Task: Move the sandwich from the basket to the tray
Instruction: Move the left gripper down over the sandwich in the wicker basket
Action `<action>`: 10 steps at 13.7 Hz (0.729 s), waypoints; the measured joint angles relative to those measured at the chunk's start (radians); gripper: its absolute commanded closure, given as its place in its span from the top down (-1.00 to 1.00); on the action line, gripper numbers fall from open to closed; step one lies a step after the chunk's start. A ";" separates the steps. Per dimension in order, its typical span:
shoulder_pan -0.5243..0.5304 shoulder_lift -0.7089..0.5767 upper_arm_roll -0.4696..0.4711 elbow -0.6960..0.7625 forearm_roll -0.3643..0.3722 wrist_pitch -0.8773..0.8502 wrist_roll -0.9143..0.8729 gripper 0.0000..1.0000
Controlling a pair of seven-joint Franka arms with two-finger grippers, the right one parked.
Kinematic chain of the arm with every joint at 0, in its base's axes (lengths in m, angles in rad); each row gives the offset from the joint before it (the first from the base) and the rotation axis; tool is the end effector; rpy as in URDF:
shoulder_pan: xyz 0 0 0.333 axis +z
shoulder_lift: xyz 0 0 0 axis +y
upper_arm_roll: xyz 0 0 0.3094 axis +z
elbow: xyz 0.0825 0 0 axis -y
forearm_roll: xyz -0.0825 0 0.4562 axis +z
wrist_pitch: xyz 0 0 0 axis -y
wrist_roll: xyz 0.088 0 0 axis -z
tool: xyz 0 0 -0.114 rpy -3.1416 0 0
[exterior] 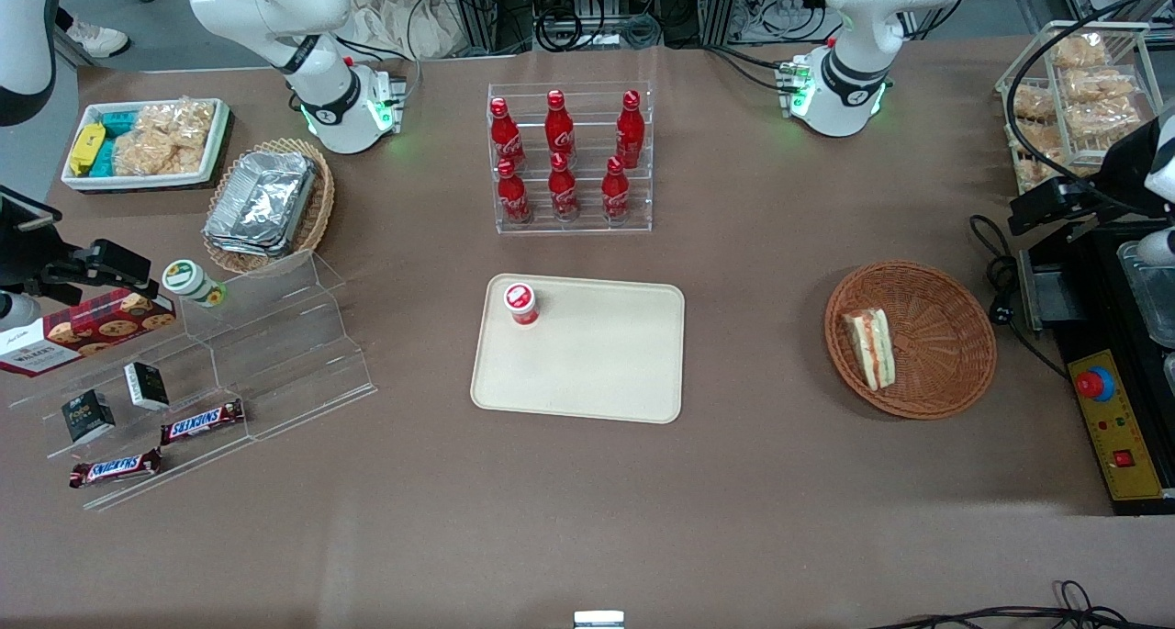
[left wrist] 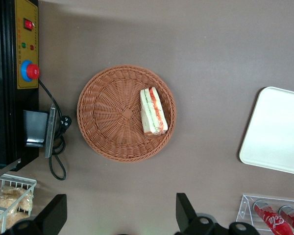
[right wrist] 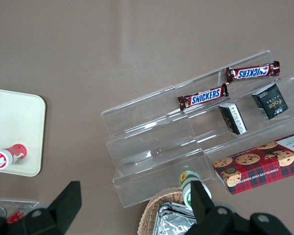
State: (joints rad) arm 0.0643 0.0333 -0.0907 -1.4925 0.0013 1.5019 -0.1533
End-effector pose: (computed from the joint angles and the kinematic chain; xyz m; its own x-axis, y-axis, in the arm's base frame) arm 0.6298 -0.0156 0.6264 0.9917 0.1266 -0.0237 0.1266 -0.9919 -0.0019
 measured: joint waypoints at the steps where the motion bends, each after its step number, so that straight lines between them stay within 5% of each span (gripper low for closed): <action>1: 0.000 0.007 0.000 -0.007 0.000 -0.001 0.000 1.00; 10: -0.007 0.076 -0.012 -0.362 0.017 0.368 -0.152 1.00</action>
State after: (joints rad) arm 0.0568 0.1093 -0.1023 -1.8540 0.0180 1.8697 -0.3051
